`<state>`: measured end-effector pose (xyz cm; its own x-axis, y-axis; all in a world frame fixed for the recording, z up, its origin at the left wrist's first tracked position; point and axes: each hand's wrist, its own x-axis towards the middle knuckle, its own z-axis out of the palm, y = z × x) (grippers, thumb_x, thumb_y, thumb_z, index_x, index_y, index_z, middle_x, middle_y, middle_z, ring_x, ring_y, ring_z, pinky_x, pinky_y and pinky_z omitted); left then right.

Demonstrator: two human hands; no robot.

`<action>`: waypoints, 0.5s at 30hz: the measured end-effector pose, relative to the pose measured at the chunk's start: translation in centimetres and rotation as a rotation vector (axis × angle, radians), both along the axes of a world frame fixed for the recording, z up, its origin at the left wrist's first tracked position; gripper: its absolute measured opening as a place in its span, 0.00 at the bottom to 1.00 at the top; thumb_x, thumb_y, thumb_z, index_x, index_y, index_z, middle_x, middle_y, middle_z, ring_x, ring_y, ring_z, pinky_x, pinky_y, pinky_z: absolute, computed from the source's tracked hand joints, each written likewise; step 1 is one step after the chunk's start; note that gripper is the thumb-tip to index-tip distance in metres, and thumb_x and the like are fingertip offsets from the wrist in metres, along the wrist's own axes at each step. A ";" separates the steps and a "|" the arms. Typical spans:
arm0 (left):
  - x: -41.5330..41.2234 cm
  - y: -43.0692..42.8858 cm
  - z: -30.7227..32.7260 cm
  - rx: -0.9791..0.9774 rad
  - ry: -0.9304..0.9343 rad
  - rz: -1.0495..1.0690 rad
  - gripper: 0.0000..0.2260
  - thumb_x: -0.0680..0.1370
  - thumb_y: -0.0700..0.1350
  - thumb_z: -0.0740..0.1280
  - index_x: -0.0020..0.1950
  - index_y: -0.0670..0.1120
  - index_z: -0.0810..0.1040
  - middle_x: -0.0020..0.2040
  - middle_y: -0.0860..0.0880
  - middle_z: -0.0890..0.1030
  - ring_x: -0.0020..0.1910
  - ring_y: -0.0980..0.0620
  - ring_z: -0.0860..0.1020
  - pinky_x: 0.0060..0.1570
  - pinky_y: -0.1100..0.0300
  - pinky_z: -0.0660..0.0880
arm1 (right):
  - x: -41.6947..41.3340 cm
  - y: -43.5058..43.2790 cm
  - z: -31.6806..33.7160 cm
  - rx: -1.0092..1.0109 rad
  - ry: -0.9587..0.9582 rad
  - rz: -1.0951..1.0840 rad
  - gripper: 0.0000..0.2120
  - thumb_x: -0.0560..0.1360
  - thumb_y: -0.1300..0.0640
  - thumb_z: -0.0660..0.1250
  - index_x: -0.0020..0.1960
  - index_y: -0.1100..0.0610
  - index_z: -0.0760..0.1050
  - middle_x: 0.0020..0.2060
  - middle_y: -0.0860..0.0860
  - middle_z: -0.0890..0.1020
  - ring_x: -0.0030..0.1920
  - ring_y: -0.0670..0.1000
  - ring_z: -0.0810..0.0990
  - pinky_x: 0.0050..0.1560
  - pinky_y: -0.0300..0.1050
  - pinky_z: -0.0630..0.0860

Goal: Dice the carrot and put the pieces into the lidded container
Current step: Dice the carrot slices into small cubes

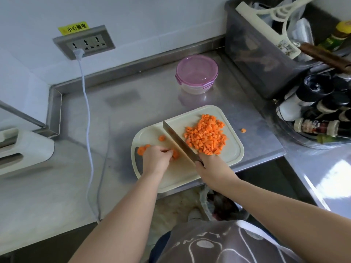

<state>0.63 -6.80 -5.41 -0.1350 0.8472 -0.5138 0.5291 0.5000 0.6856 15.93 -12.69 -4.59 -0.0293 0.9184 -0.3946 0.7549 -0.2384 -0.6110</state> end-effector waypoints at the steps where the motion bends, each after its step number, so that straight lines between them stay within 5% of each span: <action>1: 0.2 0.1 0.0 0.008 -0.004 0.006 0.07 0.75 0.42 0.69 0.37 0.49 0.80 0.36 0.48 0.83 0.43 0.48 0.83 0.52 0.52 0.79 | -0.1 0.0 -0.2 0.003 0.000 -0.006 0.17 0.80 0.59 0.55 0.33 0.50 0.59 0.31 0.47 0.66 0.37 0.52 0.68 0.39 0.45 0.64; 9: 2.0 1.5 -0.1 0.047 0.041 0.020 0.12 0.72 0.44 0.71 0.30 0.50 0.76 0.38 0.43 0.84 0.42 0.44 0.83 0.48 0.50 0.79 | -0.6 0.7 -0.6 0.000 -0.025 -0.045 0.17 0.80 0.58 0.55 0.34 0.48 0.59 0.33 0.48 0.68 0.37 0.52 0.70 0.39 0.46 0.66; 15: 1.5 1.2 -1.2 -0.015 -0.137 0.148 0.07 0.72 0.43 0.73 0.37 0.51 0.77 0.40 0.46 0.84 0.41 0.48 0.83 0.51 0.53 0.80 | -0.8 0.5 -0.4 -0.001 -0.065 -0.018 0.14 0.80 0.58 0.54 0.36 0.50 0.62 0.35 0.50 0.70 0.38 0.54 0.72 0.40 0.48 0.70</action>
<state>2.14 -5.62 -6.58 -0.1853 0.8153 -0.5486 0.3510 0.5764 0.7379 15.12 -12.23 -4.95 0.0133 0.9182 -0.3959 0.7885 -0.2531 -0.5606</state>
